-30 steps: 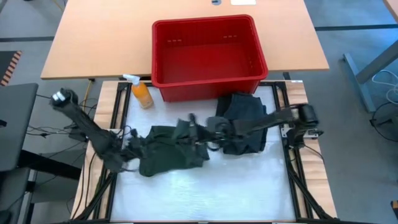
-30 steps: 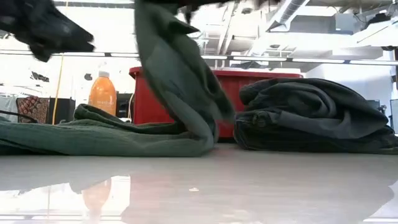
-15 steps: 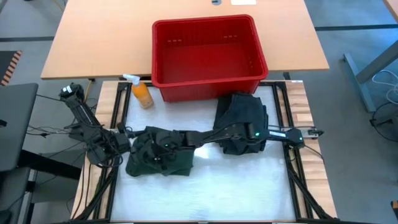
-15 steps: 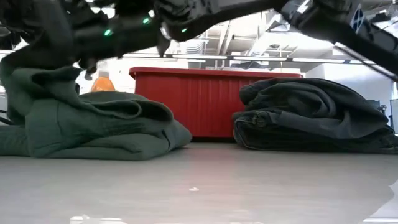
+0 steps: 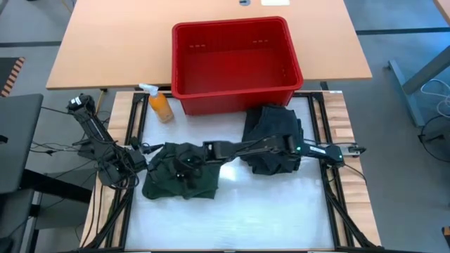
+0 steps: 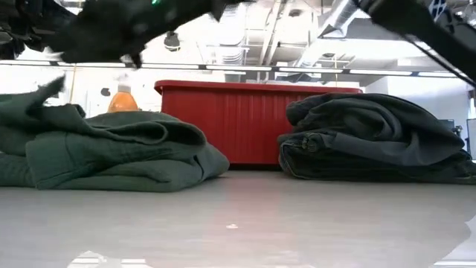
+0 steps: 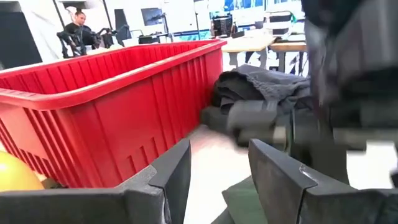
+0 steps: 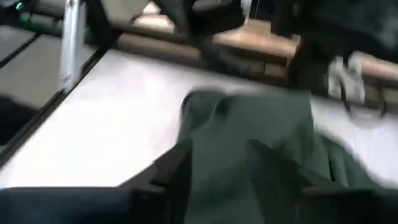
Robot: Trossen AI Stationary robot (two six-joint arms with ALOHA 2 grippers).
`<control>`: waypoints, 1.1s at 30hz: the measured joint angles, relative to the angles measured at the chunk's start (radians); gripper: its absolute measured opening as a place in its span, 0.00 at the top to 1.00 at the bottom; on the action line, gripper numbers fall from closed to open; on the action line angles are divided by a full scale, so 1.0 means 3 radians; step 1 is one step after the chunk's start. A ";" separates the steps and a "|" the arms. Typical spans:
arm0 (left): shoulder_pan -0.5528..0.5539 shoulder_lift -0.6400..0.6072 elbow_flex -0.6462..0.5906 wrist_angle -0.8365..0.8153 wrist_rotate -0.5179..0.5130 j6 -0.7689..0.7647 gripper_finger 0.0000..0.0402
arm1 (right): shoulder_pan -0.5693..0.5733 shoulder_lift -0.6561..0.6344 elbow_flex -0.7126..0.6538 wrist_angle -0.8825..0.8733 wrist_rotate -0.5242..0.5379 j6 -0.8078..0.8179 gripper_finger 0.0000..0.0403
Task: Fold Laundry from Bin
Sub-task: Fold the green button down shirt
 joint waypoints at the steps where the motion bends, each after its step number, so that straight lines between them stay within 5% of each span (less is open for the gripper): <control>1: 0.0000 0.0000 0.0000 0.0018 0.0003 -0.0001 0.62 | 0.0001 -0.0085 0.0000 -0.0243 -0.0002 0.0036 0.54; 6: 0.0032 0.0007 0.0000 0.0141 0.0235 -0.0006 0.62 | 0.0037 -0.0557 0.0000 -0.1592 -0.0002 0.0184 0.41; 10: 0.0271 0.0186 0.0001 0.0455 0.0939 -0.0116 0.62 | 0.0207 -0.0903 -0.0191 -0.2553 0.0055 0.0212 0.39; 13: 0.0525 0.0584 0.0012 0.0737 0.1476 -0.0226 0.62 | 0.0404 -0.1247 -0.0793 -0.2664 0.0365 0.0417 0.40; 19: 0.0982 0.1831 0.0634 0.0725 0.2363 -0.0206 0.62 | 0.0783 -0.2389 -0.2823 -0.1271 0.1166 0.1231 0.46; 24: 0.1146 0.2795 0.1647 -0.0116 0.2868 0.0213 0.62 | 0.1097 -0.3082 -0.4182 0.0226 0.1382 0.1917 0.48; 28: 0.1207 0.3388 0.2474 -0.1317 0.3031 0.0167 0.62 | 0.1307 -0.3381 -0.4749 0.1050 0.1560 0.2079 0.48; 33: 0.1249 0.3896 0.3169 -0.2350 0.3033 0.0070 0.62 | 0.1514 -0.3492 -0.4967 0.1307 0.1934 0.2072 0.48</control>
